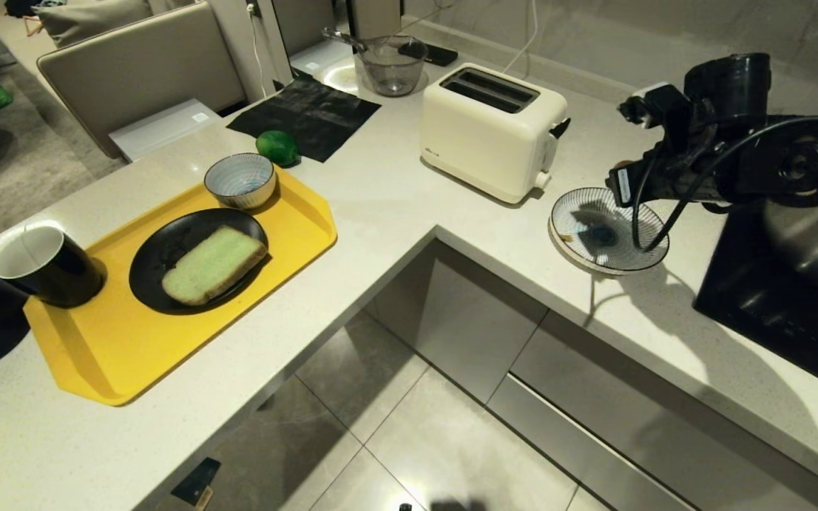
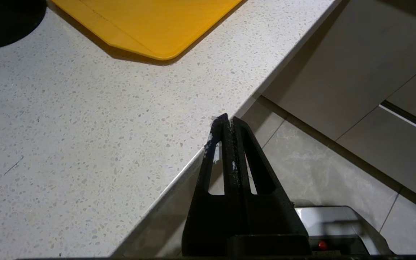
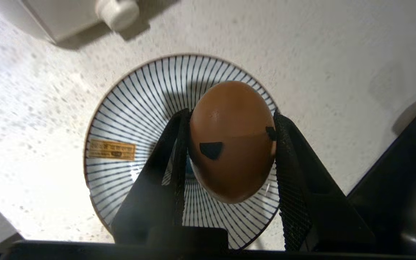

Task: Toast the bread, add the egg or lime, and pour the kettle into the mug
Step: Put the egg in the bowl

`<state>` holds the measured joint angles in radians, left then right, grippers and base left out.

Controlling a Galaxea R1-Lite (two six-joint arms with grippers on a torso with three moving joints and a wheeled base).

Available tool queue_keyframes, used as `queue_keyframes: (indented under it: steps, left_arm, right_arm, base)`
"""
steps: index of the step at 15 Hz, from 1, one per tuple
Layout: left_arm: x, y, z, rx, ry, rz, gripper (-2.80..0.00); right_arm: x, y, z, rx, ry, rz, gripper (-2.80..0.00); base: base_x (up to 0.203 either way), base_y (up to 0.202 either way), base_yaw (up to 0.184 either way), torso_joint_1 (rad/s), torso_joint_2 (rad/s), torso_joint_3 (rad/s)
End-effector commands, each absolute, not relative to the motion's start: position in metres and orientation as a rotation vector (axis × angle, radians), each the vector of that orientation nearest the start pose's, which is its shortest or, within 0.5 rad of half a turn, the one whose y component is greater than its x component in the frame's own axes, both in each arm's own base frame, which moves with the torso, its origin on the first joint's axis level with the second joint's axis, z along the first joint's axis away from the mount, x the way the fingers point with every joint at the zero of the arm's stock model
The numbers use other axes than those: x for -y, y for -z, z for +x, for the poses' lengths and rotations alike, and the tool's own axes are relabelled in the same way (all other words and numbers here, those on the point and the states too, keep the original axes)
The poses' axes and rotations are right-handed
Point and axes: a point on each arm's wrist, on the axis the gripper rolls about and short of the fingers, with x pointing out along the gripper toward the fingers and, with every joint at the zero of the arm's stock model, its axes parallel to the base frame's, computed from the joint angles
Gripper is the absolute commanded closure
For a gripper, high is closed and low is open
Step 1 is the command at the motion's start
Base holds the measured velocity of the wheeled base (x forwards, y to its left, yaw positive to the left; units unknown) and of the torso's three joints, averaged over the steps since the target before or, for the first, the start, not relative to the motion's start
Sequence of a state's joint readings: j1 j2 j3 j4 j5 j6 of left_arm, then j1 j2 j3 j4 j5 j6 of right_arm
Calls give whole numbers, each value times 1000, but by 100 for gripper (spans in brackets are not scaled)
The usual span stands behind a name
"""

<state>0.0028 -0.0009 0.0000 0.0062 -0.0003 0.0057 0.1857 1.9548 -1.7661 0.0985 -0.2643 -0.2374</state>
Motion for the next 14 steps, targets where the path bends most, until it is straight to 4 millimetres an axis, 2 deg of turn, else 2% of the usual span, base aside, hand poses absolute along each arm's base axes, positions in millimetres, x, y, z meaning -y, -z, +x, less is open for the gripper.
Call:
queue_keyframes:
  steps: [1, 11, 14]
  left_arm:
    - [0, -75, -23, -6, -2, 6, 0]
    - [0, -75, -23, -6, 0, 6, 0]
    - [0, -75, -23, -6, -3, 6, 0]
  right_arm:
    - [-69, -313, 375, -226, 42, -291, 0]
    - [-79, -384, 312, -10, -4, -224, 0]
    - [-81, -399, 304, 90, -24, -179, 0]
  base:
    - [0, 0, 0, 0, 0, 0]
    - [0, 0, 0, 0, 0, 0]
    - [0, 0, 0, 0, 0, 0]
